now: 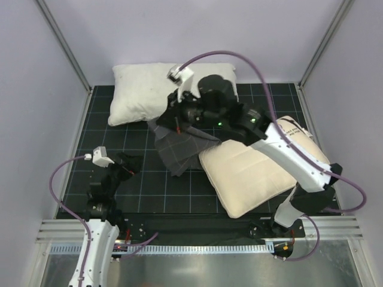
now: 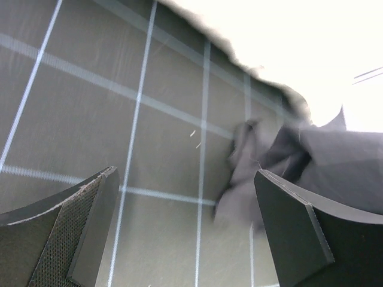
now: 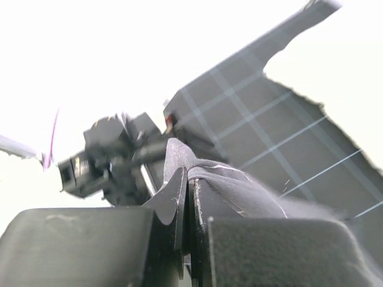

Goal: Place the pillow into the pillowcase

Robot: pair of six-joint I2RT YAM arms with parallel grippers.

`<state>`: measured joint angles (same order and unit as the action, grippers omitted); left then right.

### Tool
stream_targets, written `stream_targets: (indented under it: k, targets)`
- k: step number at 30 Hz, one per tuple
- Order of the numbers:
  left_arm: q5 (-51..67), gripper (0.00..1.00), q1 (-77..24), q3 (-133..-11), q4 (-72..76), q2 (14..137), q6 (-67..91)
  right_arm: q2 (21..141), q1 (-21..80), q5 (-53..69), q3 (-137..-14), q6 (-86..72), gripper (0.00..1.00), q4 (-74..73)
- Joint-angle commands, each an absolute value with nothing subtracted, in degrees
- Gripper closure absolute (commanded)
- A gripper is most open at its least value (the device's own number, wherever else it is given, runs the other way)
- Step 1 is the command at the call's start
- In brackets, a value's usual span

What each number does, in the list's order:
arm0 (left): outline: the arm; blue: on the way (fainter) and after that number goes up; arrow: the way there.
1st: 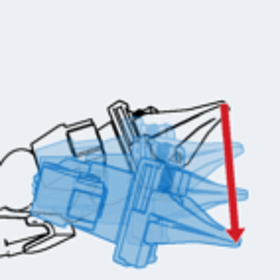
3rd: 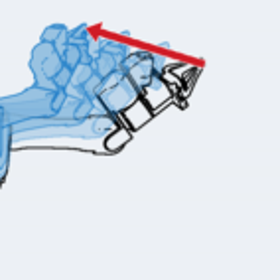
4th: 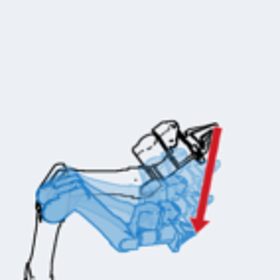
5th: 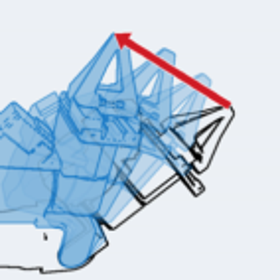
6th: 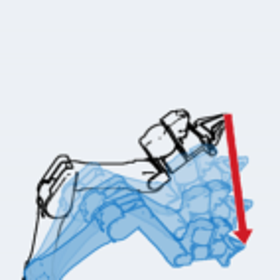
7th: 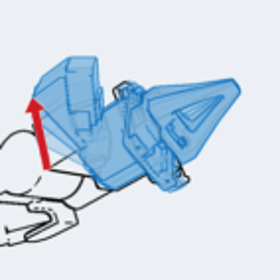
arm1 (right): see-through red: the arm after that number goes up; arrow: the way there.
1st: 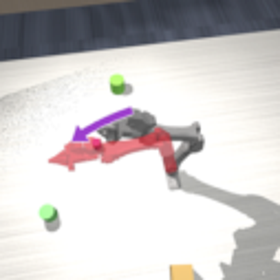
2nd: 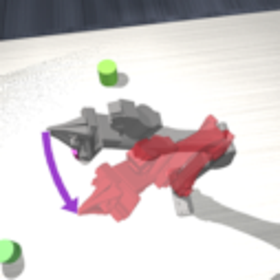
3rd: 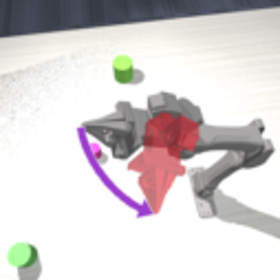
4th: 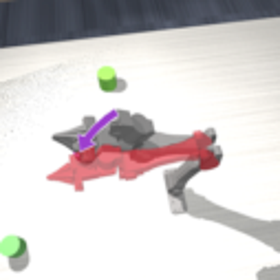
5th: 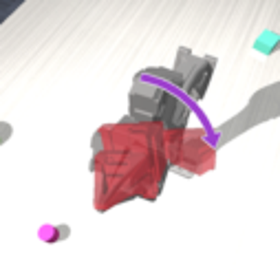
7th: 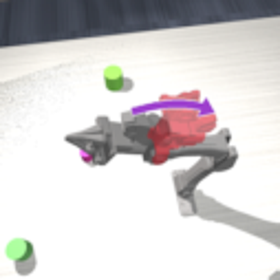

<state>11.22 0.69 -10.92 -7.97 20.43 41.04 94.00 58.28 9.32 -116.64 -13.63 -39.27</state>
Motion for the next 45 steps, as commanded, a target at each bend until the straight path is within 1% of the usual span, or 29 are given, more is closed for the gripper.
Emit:
stream_targets:
  k: [1,3,5,8,10,16,17,19,20,21,23,24,26,32,33,35,37,38,41,42,44,45]
  targets:
    - [9.7,0.0,0.5,-11.2,-9.2,13.0,40.2,90.3,56.4,7.0,-118.1,-16.3,0.96,-35.9]
    - [9.5,0.0,0.5,-10.6,-9.8,10.0,40.2,89.4,53.8,8.1,-116.6,-18.0,0.96,-35.5]
    - [9.8,0.0,0.5,-10.0,-9.6,9.1,40.4,86.9,52.1,9.2,-112.3,-19.2,0.96,-32.9]
    - [14.7,0.0,0.5,-9.5,-5.4,10.5,40.8,84.1,49.1,13.1,-106.3,-21.0,0.96,-29.0]
    - [19.5,0.0,0.5,-8.7,-0.3,13.9,41.8,83.8,48.2,13.5,-104.7,-21.4,0.96,-28.6]
    - [25.7,0.0,-0.1,-7.0,18.7,26.2,47.6,83.8,46.2,13.3,-102.3,-23.4,0.96,-25.9]
    - [25.3,0.0,-1.9,-6.9,21.0,29.2,48.2,83.9,45.9,13.4,-102.0,-24.3,0.96,-25.5]
    - [23.4,0.07,-6.5,-7.7,23.5,31.3,47.4,84.8,44.7,13.2,-102.4,-25.1,0.96,-25.3]
    - [20.6,0.09,-10.5,-8.2,23.4,32.7,46.5,85.0,44.1,13.2,-102.5,-25.8,0.96,-25.4]
    - [19.7,0.1,-12.6,-8.7,23.5,33.2,44.8,85.3,43.3,13.2,-102.6,-25.9,0.96,-25.4]
    - [17.9,0.09,-18.5,-10.2,23.5,34.1,42.8,85.6,42.5,12.9,-102.7,-26.3,0.96,-25.3]
    - [15.7,0.05,-20.0,-10.5,23.5,34.3,41.4,85.8,42.0,12.8,-102.7,-26.5,0.96,-25.2]
    - [14.1,0.03,-23.4,-10.7,24.2,34.4,40.4,86.0,41.7,12.9,-102.7,-26.6,0.96,-25.2]
    - [14.0,0.02,-26.4,-11.5,27.2,37.0,37.3,86.2,41.2,13.9,-103.3,-26.9,0.96,-24.8]
    - [13.5,0.0,-27.1,-11.6,28.0,37.6,36.8,86.3,41.2,14.1,-103.4,-26.9,0.96,-24.8]
    - [11.3,0.01,-28.8,-12.3,28.7,40.4,35.0,86.6,41.1,14.4,-104.0,-27.0,0.96,-25.0]
    - [10.6,0.06,-29.6,-14.8,28.7,43.1,34.1,86.8,41.0,14.7,-104.5,-27.0,0.96,-25.3]
    - [10.7,0.09,-30.1,-15.8,28.6,46.4,33.8,86.8,41.0,14.7,-104.7,-27.1,0.96,-25.3]
    - [11.9,0.26,-31.0,-19.4,28.5,52.0,33.9,86.9,41.0,14.5,-105.1,-27.1,0.96,-25.5]
    - [12.1,0.4,-31.4,-20.2,28.5,53.2,33.9,86.9,40.8,14.5,-105.2,-27.2,0.96,-25.5]
    - [12.5,0.52,-32.2,-22.6,28.4,55.2,34.4,87.0,40.7,14.6,-105.1,-27.3,0.96,-25.3]
    - [12.8,0.68,-32.3,-23.5,28.0,55.4,35.0,87.1,40.5,14.7,-105.3,-27.2,0.96,-25.4]
